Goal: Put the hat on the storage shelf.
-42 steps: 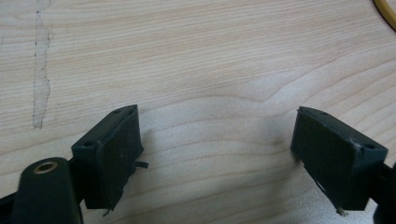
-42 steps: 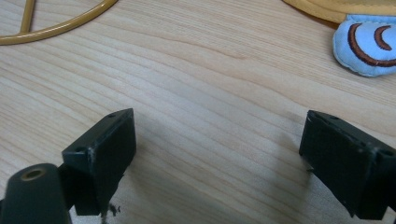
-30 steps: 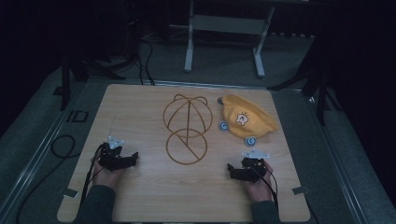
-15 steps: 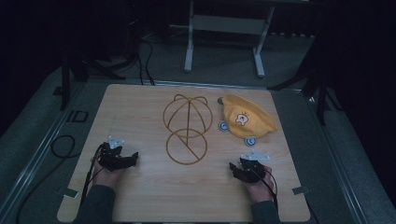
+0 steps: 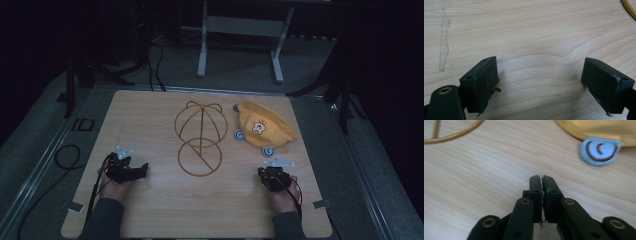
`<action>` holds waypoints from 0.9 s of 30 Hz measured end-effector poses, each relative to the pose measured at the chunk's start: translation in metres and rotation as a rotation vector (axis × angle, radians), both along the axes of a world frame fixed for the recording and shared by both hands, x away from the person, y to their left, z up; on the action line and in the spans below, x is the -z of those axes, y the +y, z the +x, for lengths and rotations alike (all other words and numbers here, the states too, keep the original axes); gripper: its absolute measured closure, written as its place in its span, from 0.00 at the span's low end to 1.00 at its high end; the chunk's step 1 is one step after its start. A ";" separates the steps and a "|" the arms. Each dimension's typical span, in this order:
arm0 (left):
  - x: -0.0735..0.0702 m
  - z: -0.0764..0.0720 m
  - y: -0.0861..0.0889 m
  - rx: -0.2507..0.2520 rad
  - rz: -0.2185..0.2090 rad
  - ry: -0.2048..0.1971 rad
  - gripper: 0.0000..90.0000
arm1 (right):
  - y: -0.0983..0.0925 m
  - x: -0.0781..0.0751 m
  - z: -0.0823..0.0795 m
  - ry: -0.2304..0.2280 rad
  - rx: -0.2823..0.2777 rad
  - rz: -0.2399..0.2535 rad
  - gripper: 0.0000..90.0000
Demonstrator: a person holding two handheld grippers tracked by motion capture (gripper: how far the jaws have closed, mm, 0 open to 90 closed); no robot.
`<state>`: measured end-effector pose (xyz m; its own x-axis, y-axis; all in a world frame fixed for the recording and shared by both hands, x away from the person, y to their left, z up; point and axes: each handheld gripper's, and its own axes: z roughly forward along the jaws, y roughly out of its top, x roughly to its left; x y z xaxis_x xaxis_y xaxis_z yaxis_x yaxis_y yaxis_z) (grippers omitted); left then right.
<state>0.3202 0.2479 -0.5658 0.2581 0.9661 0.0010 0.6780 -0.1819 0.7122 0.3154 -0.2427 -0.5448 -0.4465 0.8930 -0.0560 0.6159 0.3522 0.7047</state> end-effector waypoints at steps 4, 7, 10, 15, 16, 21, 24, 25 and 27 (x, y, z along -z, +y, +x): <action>0.000 0.000 0.000 0.000 0.000 0.001 0.16 | -0.007 0.000 0.009 -0.011 0.033 -0.021 0.97; 0.000 0.000 0.000 0.000 0.000 0.001 0.16 | -0.014 -0.002 0.017 -0.025 0.060 -0.025 0.93; 0.000 0.000 0.000 0.000 0.000 0.000 0.16 | -0.019 -0.004 0.024 -0.040 0.079 -0.030 0.89; 0.000 0.000 0.000 0.000 0.001 0.001 0.16 | -0.021 -0.009 0.039 -0.066 0.065 -0.052 0.80; 0.000 0.000 0.000 0.000 0.001 0.001 0.16 | -0.021 -0.009 0.039 -0.066 0.065 -0.052 0.80; 0.000 0.000 0.000 0.000 0.001 0.001 0.16 | -0.018 -0.008 0.057 -0.062 0.059 -0.070 0.75; 0.000 0.000 0.000 0.000 0.000 0.001 0.16 | -0.018 -0.006 0.064 -0.060 0.053 -0.080 0.75; 0.000 0.000 0.000 0.000 0.001 0.001 0.16 | -0.018 -0.005 0.066 -0.060 0.055 -0.086 0.74; 0.000 0.000 0.000 0.000 0.001 0.001 0.16 | -0.017 -0.003 0.071 -0.057 0.053 -0.093 0.74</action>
<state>0.3202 0.2478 -0.5658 0.2585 0.9660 0.0014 0.6786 -0.1827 0.7114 0.3864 -0.2601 -0.5422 -0.3926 0.9051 -0.1635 0.5956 0.3856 0.7047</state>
